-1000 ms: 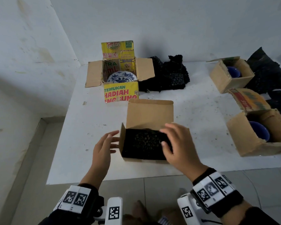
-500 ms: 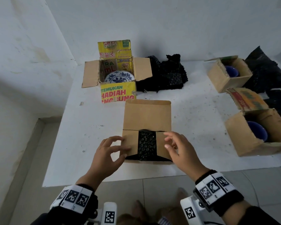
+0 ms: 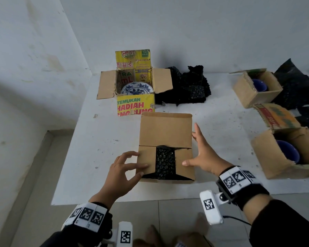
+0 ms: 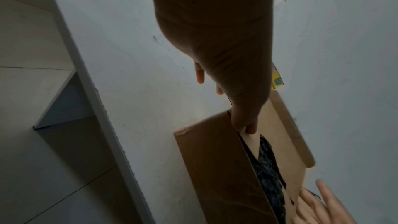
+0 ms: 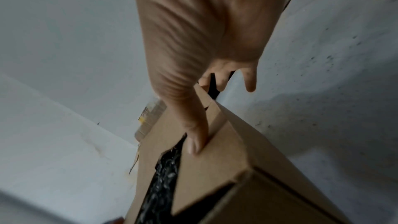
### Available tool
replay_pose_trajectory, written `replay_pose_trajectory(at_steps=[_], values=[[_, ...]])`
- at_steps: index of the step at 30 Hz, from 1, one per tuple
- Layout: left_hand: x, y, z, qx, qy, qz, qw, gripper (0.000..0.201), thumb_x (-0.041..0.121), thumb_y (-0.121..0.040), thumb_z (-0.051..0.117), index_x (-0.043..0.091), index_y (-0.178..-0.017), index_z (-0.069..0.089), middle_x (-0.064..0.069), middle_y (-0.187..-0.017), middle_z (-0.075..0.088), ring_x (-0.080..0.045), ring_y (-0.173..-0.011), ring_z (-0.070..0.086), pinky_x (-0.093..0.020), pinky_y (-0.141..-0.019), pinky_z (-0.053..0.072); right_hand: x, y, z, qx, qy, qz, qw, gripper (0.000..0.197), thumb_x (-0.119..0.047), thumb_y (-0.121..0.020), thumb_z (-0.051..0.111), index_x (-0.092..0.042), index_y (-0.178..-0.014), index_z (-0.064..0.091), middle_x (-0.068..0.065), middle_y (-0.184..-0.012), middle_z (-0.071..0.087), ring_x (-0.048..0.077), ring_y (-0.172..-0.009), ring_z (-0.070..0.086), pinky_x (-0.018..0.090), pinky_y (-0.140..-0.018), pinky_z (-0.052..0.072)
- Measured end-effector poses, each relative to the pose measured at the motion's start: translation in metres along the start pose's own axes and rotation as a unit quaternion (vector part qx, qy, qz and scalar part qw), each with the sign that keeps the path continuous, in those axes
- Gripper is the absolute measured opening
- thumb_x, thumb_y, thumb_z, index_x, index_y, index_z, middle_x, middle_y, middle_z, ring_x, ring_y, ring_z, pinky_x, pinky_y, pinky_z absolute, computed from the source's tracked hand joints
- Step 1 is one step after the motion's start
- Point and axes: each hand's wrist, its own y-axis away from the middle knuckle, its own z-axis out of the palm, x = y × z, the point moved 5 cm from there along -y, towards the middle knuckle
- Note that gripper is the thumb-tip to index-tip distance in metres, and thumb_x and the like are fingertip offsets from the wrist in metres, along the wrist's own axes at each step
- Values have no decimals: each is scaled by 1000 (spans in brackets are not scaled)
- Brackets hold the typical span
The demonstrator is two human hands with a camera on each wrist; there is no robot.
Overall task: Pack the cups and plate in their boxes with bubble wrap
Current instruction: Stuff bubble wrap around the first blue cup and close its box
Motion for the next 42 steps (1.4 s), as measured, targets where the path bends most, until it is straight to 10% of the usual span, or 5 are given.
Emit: replay_pose_trajectory(at_steps=[10,16,25,31,42], values=[[-5,7,3,16,-8,-7,1000,39,53,-77,54,27,-99,73,20,-128,48,-4,-110,49,-41,-88,48,20,40,14,85,84,-226,967,70,-5,-70,72,-39,-128,52,-16,-135,44,8,-128,43,32,-98,48],[-4,9,4,27,15,-3,1000,40,45,-77,56,27,-111,67,26,-130,47,5,-110,46,-25,-89,42,28,49,19,58,155,-223,961,68,-6,-76,31,-28,-138,46,-8,-149,34,15,-143,20,39,-111,27],[0,11,-1,-16,82,-22,996,44,52,-77,50,39,-119,51,29,-134,43,14,-122,39,-4,-96,29,1,43,32,30,293,-252,922,75,-71,-85,35,-15,-133,46,2,-151,31,12,-144,11,38,-109,34],[5,19,10,11,74,-19,997,60,51,-84,52,25,-138,46,22,-142,40,7,-124,43,-1,-94,33,5,46,43,11,241,-280,929,48,-61,-93,27,-45,-136,41,5,-153,27,27,-146,5,41,-109,30],[5,20,11,30,55,-6,998,63,44,-85,56,21,-141,43,15,-144,42,8,-125,43,-6,-97,38,12,49,52,42,256,-315,913,39,-46,-99,29,-49,-137,38,6,-152,28,36,-145,4,53,-109,32]])
